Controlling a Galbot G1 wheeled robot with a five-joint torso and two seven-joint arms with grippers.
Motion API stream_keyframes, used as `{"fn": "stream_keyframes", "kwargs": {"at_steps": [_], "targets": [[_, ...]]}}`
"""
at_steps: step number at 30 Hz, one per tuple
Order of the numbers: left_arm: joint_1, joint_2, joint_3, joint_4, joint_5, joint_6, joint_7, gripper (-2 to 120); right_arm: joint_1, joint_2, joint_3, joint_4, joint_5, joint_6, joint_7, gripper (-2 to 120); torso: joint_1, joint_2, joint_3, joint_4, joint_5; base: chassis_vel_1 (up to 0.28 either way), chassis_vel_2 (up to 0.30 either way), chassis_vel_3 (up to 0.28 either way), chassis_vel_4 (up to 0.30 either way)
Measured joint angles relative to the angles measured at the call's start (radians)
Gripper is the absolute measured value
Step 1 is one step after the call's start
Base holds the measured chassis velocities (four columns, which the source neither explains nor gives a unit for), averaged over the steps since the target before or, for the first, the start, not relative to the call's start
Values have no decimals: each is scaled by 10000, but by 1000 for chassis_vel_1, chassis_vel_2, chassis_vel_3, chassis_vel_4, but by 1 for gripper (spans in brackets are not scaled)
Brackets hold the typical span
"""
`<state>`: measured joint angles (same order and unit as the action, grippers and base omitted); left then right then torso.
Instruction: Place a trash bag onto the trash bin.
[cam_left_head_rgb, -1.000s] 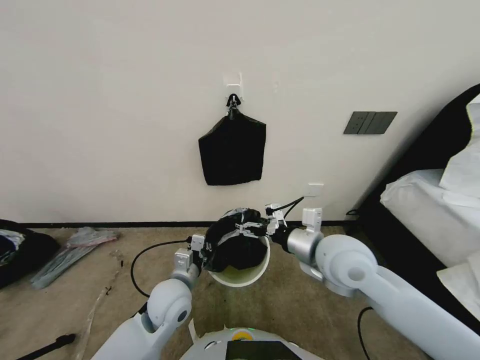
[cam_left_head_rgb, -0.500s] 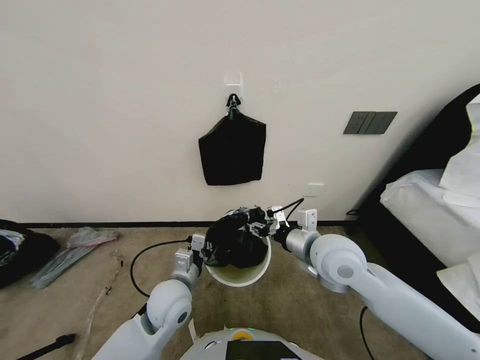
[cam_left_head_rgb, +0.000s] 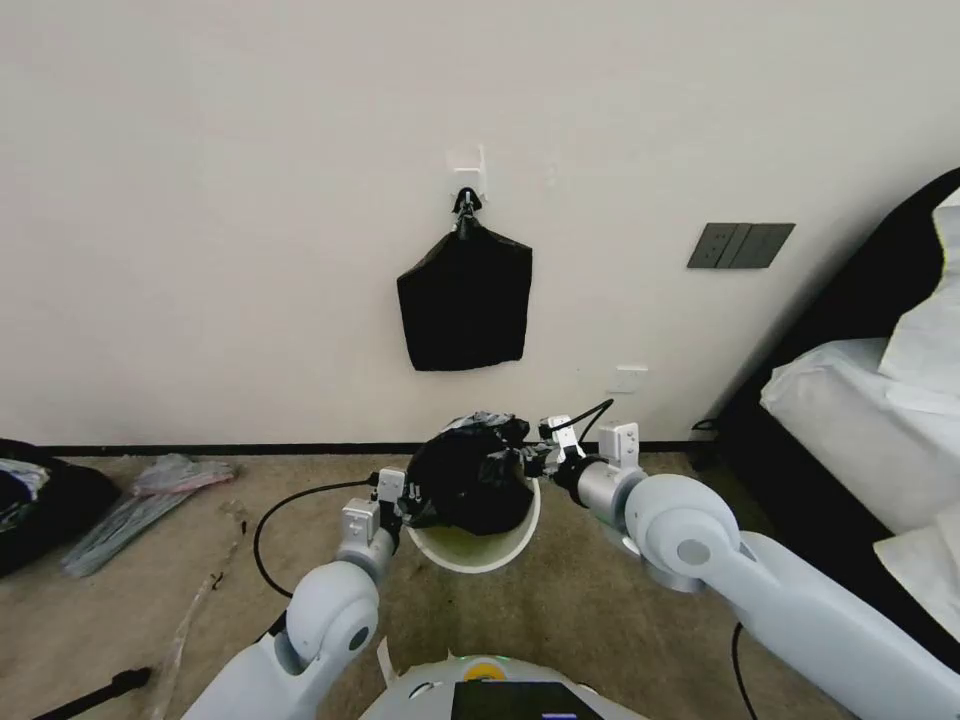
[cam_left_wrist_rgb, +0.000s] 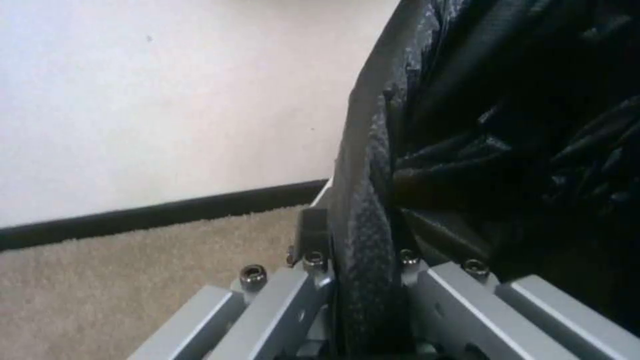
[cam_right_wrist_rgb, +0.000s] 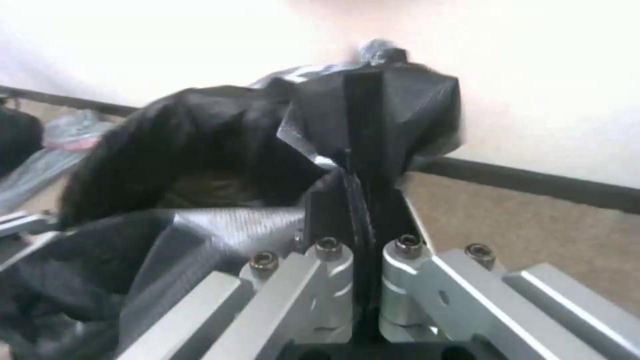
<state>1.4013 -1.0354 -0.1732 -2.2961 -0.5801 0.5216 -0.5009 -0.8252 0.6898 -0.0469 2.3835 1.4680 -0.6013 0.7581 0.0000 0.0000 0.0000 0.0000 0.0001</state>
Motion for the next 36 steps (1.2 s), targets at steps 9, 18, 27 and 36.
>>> {"fn": "stream_keyframes", "kwargs": {"at_steps": [9,18,27,36], "targets": [[-54,-42,-523,-36,-1343,-375,-336,1,-629,-839,690,85,-182,-36,-16,0,0,0,0,-1,0,0,0,0,0],[-209,98,-961,-87,-2356,-611,-430,1,-837,-1082,793,-420,-382,-559,252,0,0,0,1,1,1,0,0,0,0],[-303,108,-938,170,-1671,-664,-486,1,-766,-1082,1801,361,574,179,46,8,0,0,0,2,-3,0,0,0,0],[-796,23,-486,560,-1283,-685,-714,1,-640,-825,1645,1175,349,837,-726,41,0,0,0,-1,0,0,0,0,0]]}}
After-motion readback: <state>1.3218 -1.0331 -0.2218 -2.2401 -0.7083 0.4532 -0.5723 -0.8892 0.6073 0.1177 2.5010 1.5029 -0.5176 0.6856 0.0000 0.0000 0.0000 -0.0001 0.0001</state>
